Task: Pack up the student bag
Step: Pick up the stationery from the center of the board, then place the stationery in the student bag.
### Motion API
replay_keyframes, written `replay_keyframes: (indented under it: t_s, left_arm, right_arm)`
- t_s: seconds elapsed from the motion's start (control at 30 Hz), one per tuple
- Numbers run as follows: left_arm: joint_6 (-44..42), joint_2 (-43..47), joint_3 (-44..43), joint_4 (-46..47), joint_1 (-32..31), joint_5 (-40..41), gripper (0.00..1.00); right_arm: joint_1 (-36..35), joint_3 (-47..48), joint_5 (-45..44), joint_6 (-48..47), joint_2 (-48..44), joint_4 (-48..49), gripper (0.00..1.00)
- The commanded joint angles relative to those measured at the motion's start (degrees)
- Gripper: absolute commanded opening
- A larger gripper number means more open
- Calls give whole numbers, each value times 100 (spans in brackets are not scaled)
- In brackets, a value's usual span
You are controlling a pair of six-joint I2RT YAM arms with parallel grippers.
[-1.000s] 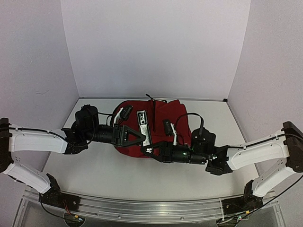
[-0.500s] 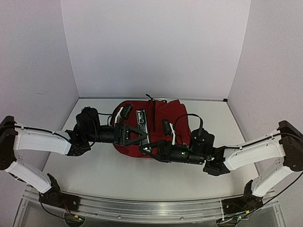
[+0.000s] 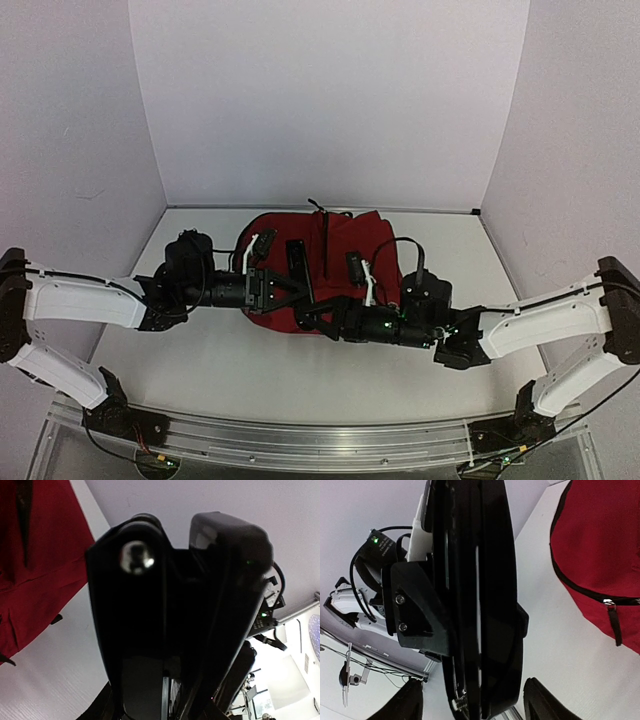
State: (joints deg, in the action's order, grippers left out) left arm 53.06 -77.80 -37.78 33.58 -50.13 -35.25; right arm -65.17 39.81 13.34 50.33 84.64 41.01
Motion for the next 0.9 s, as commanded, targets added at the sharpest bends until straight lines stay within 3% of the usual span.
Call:
replay_keyframes:
  t_s: [0.0,0.13,0.33,0.63,0.87]
  left_arm:
    - [-320,542,-363,-1186,260,641,5]
    - [-279,737,-382,-1677,748,447,6]
    - [-458,613,-686,-2449,1277,74,6]
    - [-540,-11,-1247,-2579,1558,-545,7]
    - [-584,-526,-1631,-2497,1619,-1032,7]
  right_arm:
    - [20,459,-1162,-682,-731,-1448,75]
    - [79,1077,-2247,-1049,-813,-2981,80]
    - [477,2600,-3274,-1485,-32,-5270,76]
    - [792,5008,-4323,-2519,1992,-7150,79]
    - [821,6256,-5197,-2829,2919,-7698,68]
